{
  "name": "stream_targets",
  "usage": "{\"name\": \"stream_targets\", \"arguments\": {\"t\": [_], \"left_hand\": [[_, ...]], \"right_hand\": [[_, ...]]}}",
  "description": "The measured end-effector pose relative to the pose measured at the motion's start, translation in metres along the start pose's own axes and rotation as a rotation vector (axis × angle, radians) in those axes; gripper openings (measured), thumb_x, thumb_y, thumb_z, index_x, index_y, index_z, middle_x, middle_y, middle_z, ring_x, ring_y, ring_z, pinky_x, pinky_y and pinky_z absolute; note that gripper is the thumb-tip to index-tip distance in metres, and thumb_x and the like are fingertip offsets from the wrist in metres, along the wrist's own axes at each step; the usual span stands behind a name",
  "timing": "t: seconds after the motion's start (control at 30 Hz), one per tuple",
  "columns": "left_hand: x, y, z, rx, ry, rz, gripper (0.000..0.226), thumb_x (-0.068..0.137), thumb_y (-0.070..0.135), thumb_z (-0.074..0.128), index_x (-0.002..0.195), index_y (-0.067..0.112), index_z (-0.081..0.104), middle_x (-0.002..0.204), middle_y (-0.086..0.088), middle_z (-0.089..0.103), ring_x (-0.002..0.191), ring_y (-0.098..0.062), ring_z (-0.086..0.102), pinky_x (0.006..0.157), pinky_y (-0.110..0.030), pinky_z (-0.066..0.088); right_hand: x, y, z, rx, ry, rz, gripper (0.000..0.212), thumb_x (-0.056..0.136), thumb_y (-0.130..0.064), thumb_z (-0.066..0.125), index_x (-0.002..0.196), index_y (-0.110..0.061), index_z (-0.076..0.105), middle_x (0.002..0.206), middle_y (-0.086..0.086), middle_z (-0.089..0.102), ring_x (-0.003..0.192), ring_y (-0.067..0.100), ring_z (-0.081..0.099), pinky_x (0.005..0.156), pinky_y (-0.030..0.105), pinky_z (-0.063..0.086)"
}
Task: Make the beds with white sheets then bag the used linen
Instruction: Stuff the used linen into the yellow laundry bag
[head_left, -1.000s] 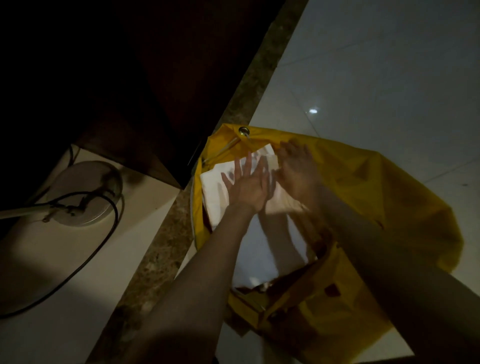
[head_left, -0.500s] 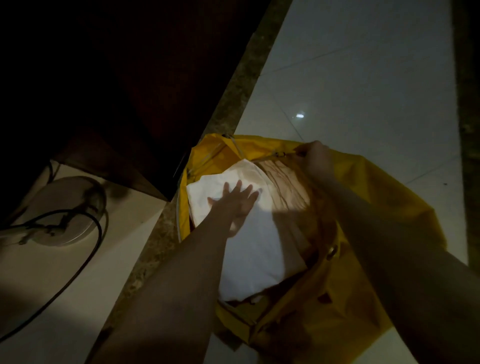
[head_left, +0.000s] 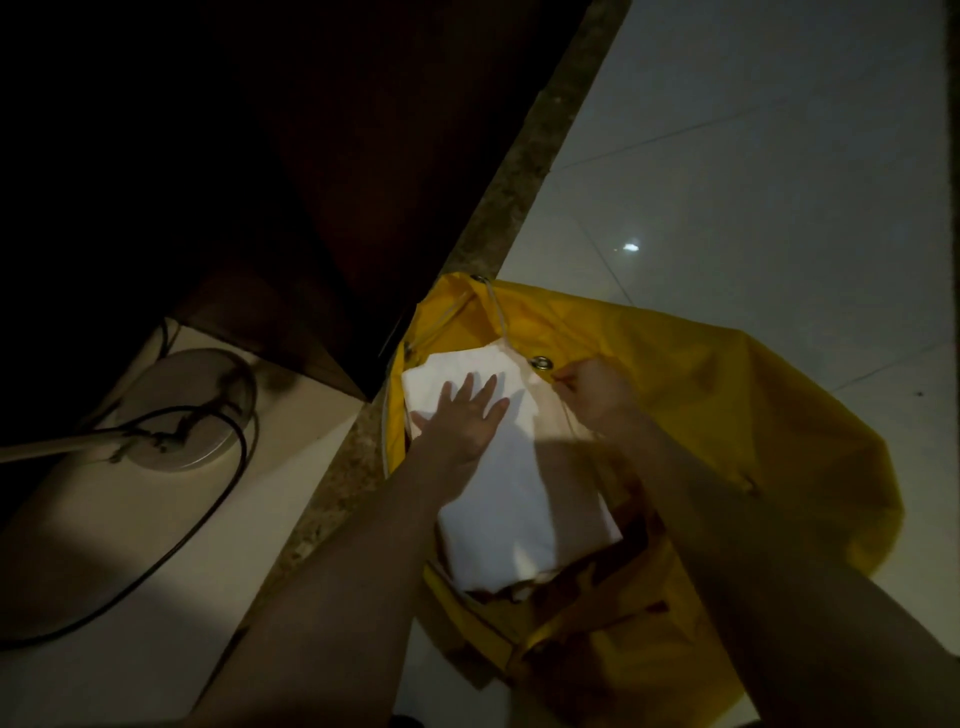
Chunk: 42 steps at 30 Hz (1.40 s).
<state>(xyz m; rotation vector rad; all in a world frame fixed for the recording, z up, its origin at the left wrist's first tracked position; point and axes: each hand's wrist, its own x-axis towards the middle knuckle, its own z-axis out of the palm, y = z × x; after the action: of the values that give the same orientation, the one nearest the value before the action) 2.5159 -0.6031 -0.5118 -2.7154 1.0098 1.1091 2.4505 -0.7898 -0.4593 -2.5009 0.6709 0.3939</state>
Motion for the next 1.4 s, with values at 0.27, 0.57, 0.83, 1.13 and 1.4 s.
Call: {"name": "stream_targets", "arguments": {"t": [0.27, 0.57, 0.83, 1.13, 1.4], "left_hand": [[-0.027, 0.013, -0.022, -0.091, 0.240, 0.028, 0.065, 0.090, 0.041, 0.064, 0.147, 0.018, 0.040, 0.156, -0.014, 0.029, 0.141, -0.041, 0.029, 0.104, -0.071, 0.026], [-0.181, 0.064, -0.168, -0.240, 0.183, -0.185, 0.060, 0.102, 0.051, 0.021, 0.155, 0.028, 0.008, 0.163, -0.002, 0.001, 0.149, -0.027, 0.006, 0.117, -0.053, 0.007], [-0.352, 0.145, -0.371, -0.168, 0.229, -0.140, 0.059, 0.103, 0.050, 0.020, 0.155, 0.025, 0.010, 0.163, -0.006, 0.004, 0.148, -0.028, 0.011, 0.117, -0.055, 0.011], [-0.524, 0.234, -0.550, -0.120, 0.277, -0.021, 0.061, 0.102, 0.054, 0.020, 0.154, 0.024, 0.017, 0.162, -0.005, 0.009, 0.147, -0.027, 0.015, 0.117, -0.052, 0.012], [-0.606, 0.275, -0.627, -0.034, 0.406, 0.025, 0.060, 0.102, 0.054, 0.021, 0.152, 0.022, 0.026, 0.160, -0.006, 0.019, 0.146, -0.026, 0.019, 0.117, -0.052, 0.013]], "right_hand": [[-0.017, -0.013, -0.010, -0.320, -0.094, -0.063, 0.050, 0.103, -0.042, 0.030, 0.149, -0.022, 0.028, 0.157, 0.005, 0.025, 0.147, 0.026, 0.013, 0.115, 0.056, 0.007], [-0.133, -0.069, -0.155, -0.271, -0.091, -0.033, 0.054, 0.102, -0.042, 0.032, 0.146, -0.012, 0.028, 0.151, 0.011, 0.032, 0.139, 0.029, 0.028, 0.110, 0.054, 0.022], [-0.250, -0.158, -0.378, -0.276, -0.020, -0.010, 0.055, 0.100, -0.049, 0.032, 0.143, -0.014, 0.034, 0.148, 0.011, 0.037, 0.135, 0.031, 0.035, 0.111, 0.055, 0.023], [-0.379, -0.228, -0.596, -0.315, 0.092, -0.091, 0.055, 0.100, -0.050, 0.030, 0.144, -0.016, 0.033, 0.149, 0.009, 0.036, 0.135, 0.030, 0.037, 0.113, 0.054, 0.020], [-0.435, -0.240, -0.691, -0.400, 0.182, -0.060, 0.057, 0.100, -0.052, 0.028, 0.142, -0.015, 0.034, 0.145, 0.010, 0.041, 0.132, 0.031, 0.041, 0.112, 0.056, 0.023]]}}
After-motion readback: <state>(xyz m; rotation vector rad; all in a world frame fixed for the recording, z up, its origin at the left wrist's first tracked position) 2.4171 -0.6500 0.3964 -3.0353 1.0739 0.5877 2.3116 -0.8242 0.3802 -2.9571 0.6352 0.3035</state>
